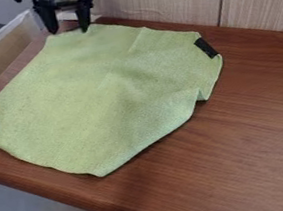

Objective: Fold the cloth from top left to bottom right

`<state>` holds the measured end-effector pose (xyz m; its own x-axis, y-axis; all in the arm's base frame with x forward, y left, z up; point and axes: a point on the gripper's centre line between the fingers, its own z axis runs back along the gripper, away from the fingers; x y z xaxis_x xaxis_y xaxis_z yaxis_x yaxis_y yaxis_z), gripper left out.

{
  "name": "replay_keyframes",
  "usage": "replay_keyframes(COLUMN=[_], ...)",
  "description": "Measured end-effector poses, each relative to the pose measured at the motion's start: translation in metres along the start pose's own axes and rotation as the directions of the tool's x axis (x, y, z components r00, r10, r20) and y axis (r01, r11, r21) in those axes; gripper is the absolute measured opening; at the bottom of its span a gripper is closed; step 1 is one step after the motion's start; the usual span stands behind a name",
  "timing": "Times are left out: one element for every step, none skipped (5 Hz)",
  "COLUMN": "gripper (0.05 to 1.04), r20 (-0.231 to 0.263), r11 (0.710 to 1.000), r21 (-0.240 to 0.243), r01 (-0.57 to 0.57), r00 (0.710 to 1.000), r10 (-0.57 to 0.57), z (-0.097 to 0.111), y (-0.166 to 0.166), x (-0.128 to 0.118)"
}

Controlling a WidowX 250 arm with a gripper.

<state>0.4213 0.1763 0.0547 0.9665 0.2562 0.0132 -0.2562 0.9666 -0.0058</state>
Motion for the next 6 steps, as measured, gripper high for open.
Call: replay_keyframes(gripper=[1.001,0.954,0.688,0.461,0.288,0.154], r20=[-0.008,-0.037,-0.032,-0.039,-0.038,-0.028], r11=[1.000,0.999,0.999,0.998,0.998,0.998], r21=[0.010,0.034,0.044,0.060,0.060,0.063], r01=[0.002,0.017,0.015,0.016,0.017,0.028], r00=[1.000,0.999,0.999,0.999,0.999,0.999], r10=[-0.002,-0.016,-0.013,-0.014,-0.014,-0.026], z=[-0.0007,-0.0041,-0.0052,-0.0051,-0.0054,-0.0037], y=[0.0008,-0.0006,-0.0025,-0.0021,-0.0034,-0.0088], x=[-0.0012,-0.0044,-0.0034,-0.0041,-0.0040,-0.0039])
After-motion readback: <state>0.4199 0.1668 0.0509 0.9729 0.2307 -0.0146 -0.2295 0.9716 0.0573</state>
